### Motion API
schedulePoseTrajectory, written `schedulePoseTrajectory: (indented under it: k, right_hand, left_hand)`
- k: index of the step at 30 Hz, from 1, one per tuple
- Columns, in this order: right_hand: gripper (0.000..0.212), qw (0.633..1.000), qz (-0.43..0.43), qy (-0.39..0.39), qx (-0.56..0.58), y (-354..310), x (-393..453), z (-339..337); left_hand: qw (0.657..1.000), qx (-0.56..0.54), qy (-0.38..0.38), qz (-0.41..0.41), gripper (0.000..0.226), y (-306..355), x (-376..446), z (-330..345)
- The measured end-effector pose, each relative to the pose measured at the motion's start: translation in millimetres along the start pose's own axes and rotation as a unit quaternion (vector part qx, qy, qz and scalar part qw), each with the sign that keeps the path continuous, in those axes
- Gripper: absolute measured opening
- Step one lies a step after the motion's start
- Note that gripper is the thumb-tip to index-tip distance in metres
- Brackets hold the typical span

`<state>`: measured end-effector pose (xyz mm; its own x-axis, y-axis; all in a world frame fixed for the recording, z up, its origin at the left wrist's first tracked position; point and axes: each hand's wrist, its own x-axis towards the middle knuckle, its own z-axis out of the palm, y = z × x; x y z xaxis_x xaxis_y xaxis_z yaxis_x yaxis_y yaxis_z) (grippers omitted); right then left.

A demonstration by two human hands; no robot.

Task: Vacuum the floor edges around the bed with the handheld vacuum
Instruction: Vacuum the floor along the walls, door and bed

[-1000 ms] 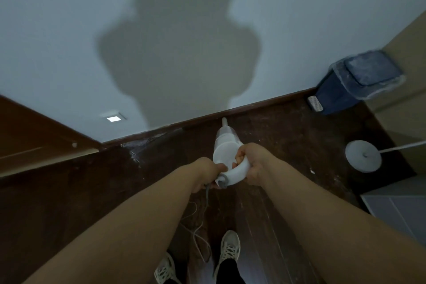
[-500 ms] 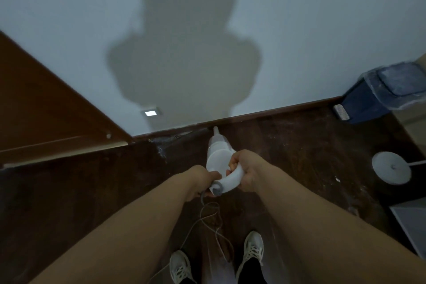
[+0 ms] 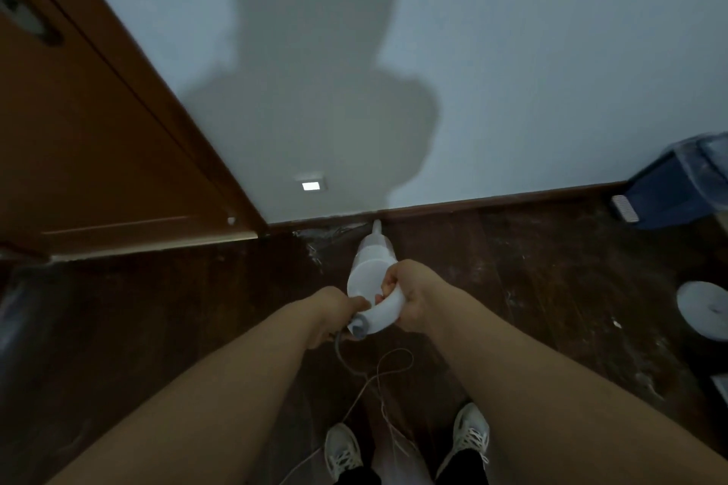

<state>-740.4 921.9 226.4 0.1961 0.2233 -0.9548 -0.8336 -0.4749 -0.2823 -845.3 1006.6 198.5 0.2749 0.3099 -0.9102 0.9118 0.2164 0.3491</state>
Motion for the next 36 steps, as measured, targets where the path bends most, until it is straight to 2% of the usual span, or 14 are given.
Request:
schedulePoseTrajectory:
  k: [7,15,22,29,36]
  right_hand:
    - [0.053,0.998,0.023,-0.030,-0.042,23.8,-0.3,55.6]
    - [0.055,0.998,0.017,-0.045,-0.043,37.3,2.7,68.8]
    - [0.057,1.000,-0.010,-0.019,-0.018,18.7,-4.4,14.5]
    - [0.053,1.000,-0.025,0.004,0.018,-8.0,-26.6,-55.3]
    - [0.053,0.999,-0.032,0.006,0.026,-30.4,-49.3,-94.7]
  left_hand:
    - [0.999,0.020,0.033,0.005,0.035,-44.0,-16.0,-45.5]
    - [0.998,0.021,0.057,-0.018,0.043,-59.6,-19.7,-55.7]
    - [0.999,0.018,0.051,0.000,0.043,-22.9,-26.6,-7.7]
    - [1.000,0.001,0.025,0.016,0.028,28.2,-44.0,49.7]
    - [0.999,-0.012,0.017,0.030,0.025,64.3,-64.8,78.8]
